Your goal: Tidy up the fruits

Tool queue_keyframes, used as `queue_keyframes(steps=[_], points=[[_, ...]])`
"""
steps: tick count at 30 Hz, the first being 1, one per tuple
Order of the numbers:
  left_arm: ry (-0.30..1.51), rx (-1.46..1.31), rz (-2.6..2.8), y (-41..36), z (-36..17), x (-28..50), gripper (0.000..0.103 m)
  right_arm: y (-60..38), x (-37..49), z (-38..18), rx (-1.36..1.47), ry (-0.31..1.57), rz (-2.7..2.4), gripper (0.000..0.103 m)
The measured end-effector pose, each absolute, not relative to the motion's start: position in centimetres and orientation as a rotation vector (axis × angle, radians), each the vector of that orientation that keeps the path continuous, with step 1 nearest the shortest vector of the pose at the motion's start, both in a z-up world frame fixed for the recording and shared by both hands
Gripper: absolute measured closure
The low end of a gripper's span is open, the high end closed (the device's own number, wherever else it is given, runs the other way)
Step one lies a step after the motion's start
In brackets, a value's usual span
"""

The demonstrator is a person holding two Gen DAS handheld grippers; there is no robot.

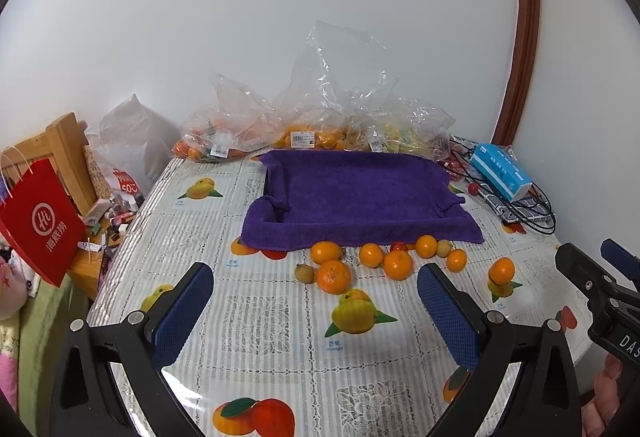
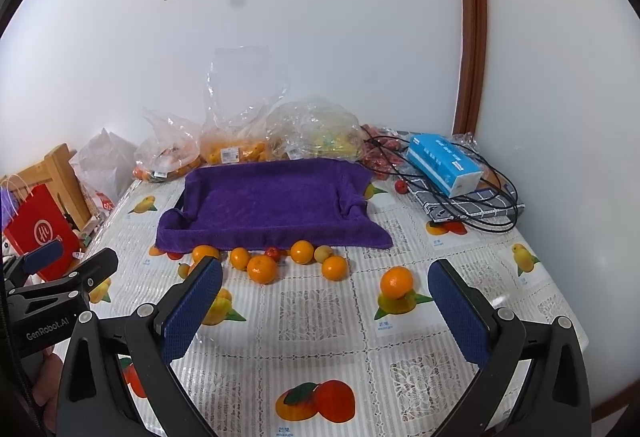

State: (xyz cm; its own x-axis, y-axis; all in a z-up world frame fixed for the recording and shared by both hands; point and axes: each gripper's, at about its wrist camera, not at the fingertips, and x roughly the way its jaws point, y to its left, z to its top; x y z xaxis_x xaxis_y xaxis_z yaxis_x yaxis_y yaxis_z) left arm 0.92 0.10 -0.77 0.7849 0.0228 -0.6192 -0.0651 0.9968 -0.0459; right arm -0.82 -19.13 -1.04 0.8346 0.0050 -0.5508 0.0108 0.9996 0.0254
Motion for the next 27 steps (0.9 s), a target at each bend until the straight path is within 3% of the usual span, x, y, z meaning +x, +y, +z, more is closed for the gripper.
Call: queue_keyframes(steps=[27], points=[[0.663,-0.058,0.048,-0.61,-0.7,0.76,0.0,-19.18,-1.85,-1.29,0.043,0.567,0.005,0.001]])
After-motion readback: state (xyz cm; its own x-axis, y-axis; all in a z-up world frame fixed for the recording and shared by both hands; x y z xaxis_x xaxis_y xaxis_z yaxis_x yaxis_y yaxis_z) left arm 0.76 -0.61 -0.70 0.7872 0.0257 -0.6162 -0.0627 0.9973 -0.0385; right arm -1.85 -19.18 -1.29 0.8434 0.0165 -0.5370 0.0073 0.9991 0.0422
